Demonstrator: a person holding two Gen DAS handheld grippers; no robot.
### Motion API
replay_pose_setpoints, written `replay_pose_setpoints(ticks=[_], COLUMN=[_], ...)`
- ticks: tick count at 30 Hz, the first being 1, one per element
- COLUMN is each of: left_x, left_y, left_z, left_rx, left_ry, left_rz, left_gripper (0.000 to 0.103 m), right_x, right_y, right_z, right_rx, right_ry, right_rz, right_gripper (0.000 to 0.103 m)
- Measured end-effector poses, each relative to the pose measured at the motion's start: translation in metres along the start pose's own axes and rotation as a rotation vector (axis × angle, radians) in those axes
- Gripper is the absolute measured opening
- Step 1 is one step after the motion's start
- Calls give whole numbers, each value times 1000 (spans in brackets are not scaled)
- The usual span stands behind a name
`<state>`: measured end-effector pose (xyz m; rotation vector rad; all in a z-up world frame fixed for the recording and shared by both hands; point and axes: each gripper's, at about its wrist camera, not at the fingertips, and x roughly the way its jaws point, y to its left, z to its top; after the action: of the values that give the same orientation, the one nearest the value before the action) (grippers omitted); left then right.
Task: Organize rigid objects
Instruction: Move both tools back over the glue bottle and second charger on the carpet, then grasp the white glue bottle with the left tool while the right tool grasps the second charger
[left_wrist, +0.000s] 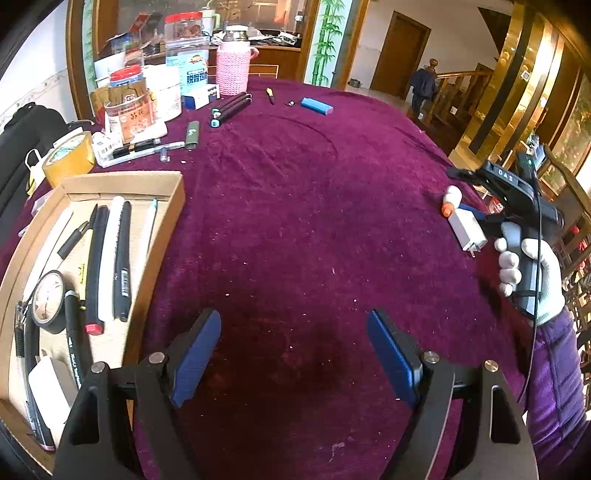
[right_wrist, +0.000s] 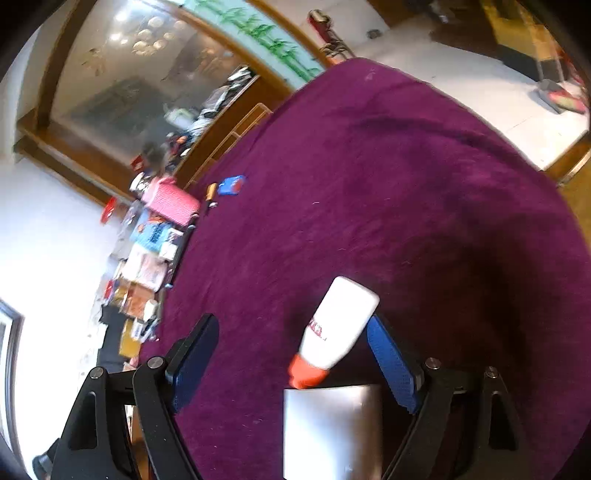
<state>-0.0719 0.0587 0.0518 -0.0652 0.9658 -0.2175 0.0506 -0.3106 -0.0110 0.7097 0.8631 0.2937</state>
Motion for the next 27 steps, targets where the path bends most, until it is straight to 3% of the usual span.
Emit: replay_pose_setpoints(ticks=[5, 9, 11, 15, 20, 27], left_x=[6, 10, 14, 34, 87, 166], left_y=[-5, -15, -23, -50, -108, -162], left_z=[1, 8, 17, 47, 96, 154], left_rx=[12, 33, 46, 74, 123, 140], left_ry=[12, 11, 9, 19, 69, 99], left_rz=[-2, -12, -29, -85, -169, -160], left_gripper=[81, 81, 81, 81, 81, 80], right_x=[14, 20, 8, -20, -42, -49], right_y=[27, 45, 46, 28, -4, -18], right_z=[-10, -25, -25, -16, -8, 0], right_rx=[-104, -163, -160, -83, 67, 156], right_ry=[60, 167, 125, -10, -109, -143], right_rz=[83, 236, 261, 220, 217, 219], right_gripper=[87, 87, 87, 87, 87, 87])
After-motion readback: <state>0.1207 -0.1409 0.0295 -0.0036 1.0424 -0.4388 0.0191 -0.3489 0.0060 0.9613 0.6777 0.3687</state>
